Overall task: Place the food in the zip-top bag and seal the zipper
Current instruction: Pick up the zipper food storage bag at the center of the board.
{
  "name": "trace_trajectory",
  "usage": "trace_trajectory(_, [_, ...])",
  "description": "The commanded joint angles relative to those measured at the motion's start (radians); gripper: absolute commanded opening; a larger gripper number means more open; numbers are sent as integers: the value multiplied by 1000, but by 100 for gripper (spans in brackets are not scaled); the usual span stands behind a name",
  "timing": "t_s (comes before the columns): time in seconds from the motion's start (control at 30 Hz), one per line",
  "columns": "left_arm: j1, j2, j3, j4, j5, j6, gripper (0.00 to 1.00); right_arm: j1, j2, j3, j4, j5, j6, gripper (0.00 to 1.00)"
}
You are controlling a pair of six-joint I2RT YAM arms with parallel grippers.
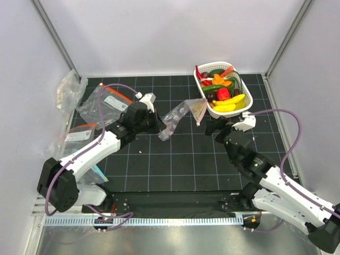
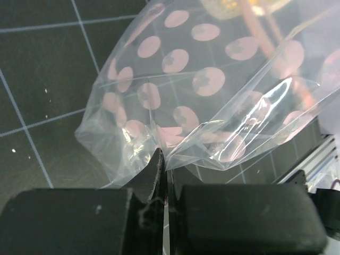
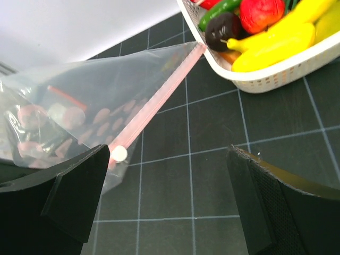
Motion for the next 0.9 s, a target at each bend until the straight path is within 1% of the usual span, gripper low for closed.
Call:
trace_trajectory(0.0, [0, 28, 36, -13, -2, 17, 3, -2, 35, 17, 10, 77, 193, 100])
trace_trajectory(0.07, [-2, 40, 41, -13, 3, 19, 3, -2, 51, -23, 39, 103, 314, 100])
trace_trajectory(0.13, [-2, 53, 42, -15, 7, 19, 3, -4, 63, -54, 77, 109, 380, 100])
trace_trajectory(0.17, [-2, 57, 45, -13, 10, 19, 3, -5, 60, -86, 138, 100, 405, 100])
trace_trajectory(0.27, [-2, 73, 50, -15, 32, 14, 3, -11, 51, -123, 210, 67, 430, 100])
trace_trajectory(0.33, [0, 77, 51, -12, 43, 11, 3, -26, 43, -130, 218, 57, 439, 100])
trace_trajectory(0.4, [-5, 83, 54, -12, 46, 11, 3, -54, 38, -155, 246, 14, 465, 100])
trace_trajectory(0.47, [-7, 88, 56, -13, 55, 11, 3, -141, 40, -193, 314, -74, 486, 100])
trace_trajectory(0.5, [-8, 91, 57, -13, 58, 11, 3, -180, 46, -203, 333, -192, 531, 100])
trace_trajectory(0.53, [-8, 96, 59, -15, 58, 11, 3, -271, 58, -213, 356, -254, 555, 100])
trace_trajectory(0.57, [-8, 99, 61, -15, 61, 10, 3, -310, 83, -235, 416, -309, 580, 100])
trace_trajectory(0.6, [-10, 100, 62, -15, 66, 10, 3, -351, 103, -245, 450, -420, 624, 100])
trace_trajectory(0.63, [-8, 102, 64, -18, 66, 10, 3, -384, 121, -255, 482, -465, 641, 100])
trace_trajectory(0.67, [-11, 105, 64, -20, 63, 11, 3, -427, 167, -267, 552, -507, 657, 100])
trace_trajectory(0.7, [-13, 108, 65, -21, 60, 13, 3, -436, 189, -270, 583, -567, 666, 99])
trace_trajectory(0.77, [-16, 110, 73, -29, 56, 16, 3, -444, 248, -269, 667, -604, 674, 99])
trace_trajectory(0.83, [-17, 110, 73, -33, 56, 17, 3, -444, 276, -261, 694, -616, 669, 99])
trace_trajectory(0.87, [-19, 111, 73, -32, 55, 17, 3, -444, 293, -255, 707, -648, 668, 100])
